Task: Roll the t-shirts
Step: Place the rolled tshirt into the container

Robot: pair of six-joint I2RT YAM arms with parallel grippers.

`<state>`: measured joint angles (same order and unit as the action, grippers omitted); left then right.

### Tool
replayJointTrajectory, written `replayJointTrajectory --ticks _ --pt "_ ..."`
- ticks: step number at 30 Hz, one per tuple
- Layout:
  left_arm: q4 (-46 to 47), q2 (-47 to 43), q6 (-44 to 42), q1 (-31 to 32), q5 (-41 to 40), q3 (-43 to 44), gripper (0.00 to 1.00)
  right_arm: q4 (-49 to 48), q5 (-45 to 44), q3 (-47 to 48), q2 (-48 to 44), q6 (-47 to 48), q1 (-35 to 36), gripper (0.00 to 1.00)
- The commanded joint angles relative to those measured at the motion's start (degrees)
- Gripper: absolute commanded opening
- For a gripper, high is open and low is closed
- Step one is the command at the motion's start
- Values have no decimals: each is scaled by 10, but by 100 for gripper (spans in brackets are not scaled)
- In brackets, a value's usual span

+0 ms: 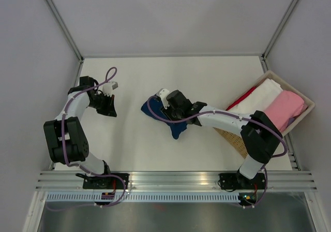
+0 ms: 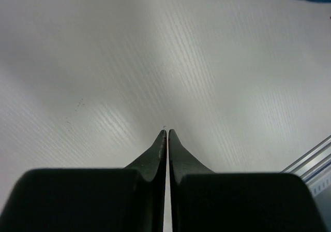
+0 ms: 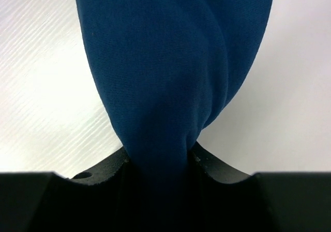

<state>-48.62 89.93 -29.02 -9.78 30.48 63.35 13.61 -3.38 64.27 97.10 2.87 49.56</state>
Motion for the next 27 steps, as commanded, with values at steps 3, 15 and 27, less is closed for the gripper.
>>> replayJointTrajectory --ticks 3,15,27 --pt "19 -13 0 0 8 0 5 5 -39 66 -37 -27 -21 0" --pt "19 39 3 33 -9 127 11 187 -195 154 -188 -95 -219 0" --pt "20 71 -17 49 29 218 13 341 -124 152 -246 -251 -524 0"
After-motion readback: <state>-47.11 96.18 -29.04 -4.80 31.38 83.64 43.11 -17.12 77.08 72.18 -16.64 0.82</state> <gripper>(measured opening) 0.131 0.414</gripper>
